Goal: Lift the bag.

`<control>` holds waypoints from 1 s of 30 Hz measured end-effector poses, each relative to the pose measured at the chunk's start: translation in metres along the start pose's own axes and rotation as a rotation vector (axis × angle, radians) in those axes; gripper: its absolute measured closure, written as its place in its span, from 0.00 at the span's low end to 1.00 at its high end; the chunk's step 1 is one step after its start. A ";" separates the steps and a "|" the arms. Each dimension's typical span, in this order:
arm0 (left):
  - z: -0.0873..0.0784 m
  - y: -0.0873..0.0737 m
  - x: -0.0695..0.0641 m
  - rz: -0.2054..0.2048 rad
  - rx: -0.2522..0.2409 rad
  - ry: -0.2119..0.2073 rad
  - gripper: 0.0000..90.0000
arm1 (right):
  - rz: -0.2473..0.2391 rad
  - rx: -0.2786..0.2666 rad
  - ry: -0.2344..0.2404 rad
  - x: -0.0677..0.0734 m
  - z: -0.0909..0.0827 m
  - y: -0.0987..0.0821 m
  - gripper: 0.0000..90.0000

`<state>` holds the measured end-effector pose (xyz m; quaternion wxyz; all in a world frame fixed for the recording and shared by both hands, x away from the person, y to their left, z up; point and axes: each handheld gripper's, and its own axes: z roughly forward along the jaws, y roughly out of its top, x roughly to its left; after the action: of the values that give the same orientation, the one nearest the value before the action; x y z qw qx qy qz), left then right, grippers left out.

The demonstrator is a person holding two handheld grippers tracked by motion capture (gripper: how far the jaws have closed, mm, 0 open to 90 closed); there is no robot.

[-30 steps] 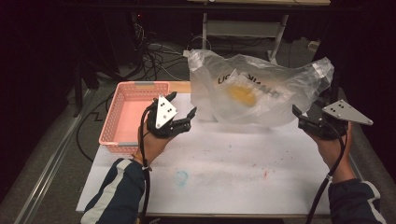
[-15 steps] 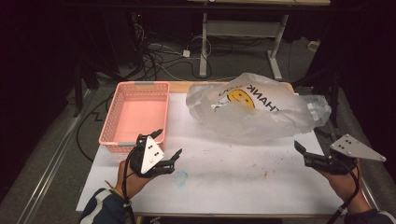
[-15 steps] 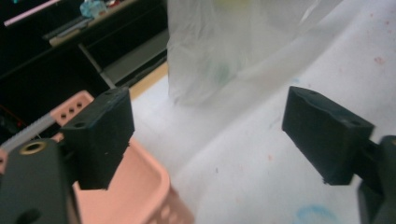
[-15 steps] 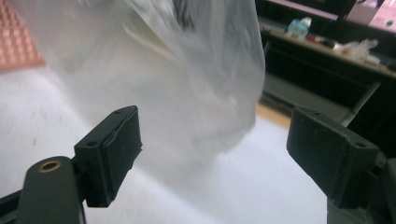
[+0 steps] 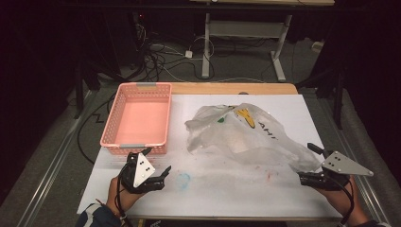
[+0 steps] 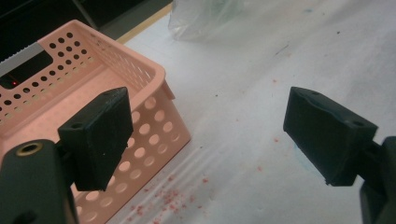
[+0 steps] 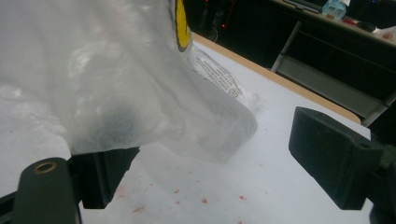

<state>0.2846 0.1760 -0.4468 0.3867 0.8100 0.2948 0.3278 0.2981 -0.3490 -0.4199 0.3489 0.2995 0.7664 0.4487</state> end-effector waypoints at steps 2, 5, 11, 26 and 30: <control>0.000 0.000 0.001 -0.012 -0.003 -0.002 0.17 | -0.006 -0.002 0.002 0.001 0.000 -0.001 0.18; 0.000 0.001 0.001 -0.011 -0.011 0.002 0.17 | -0.003 -0.007 -0.006 -0.001 -0.002 -0.002 0.19; 0.000 0.003 0.000 -0.012 -0.020 0.000 0.17 | -0.013 0.000 -0.012 -0.001 -0.002 -0.003 0.19; 0.000 0.006 0.000 -0.005 -0.025 -0.001 0.17 | -0.021 0.003 -0.008 0.001 -0.003 -0.004 0.20; 0.002 0.007 0.000 -0.005 -0.023 -0.001 0.17 | -0.023 0.001 -0.008 0.001 -0.003 -0.004 0.20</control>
<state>0.2873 0.1717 -0.4420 0.3970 0.8049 0.2929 0.3296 0.2947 -0.3513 -0.4224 0.3570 0.2926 0.7687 0.4428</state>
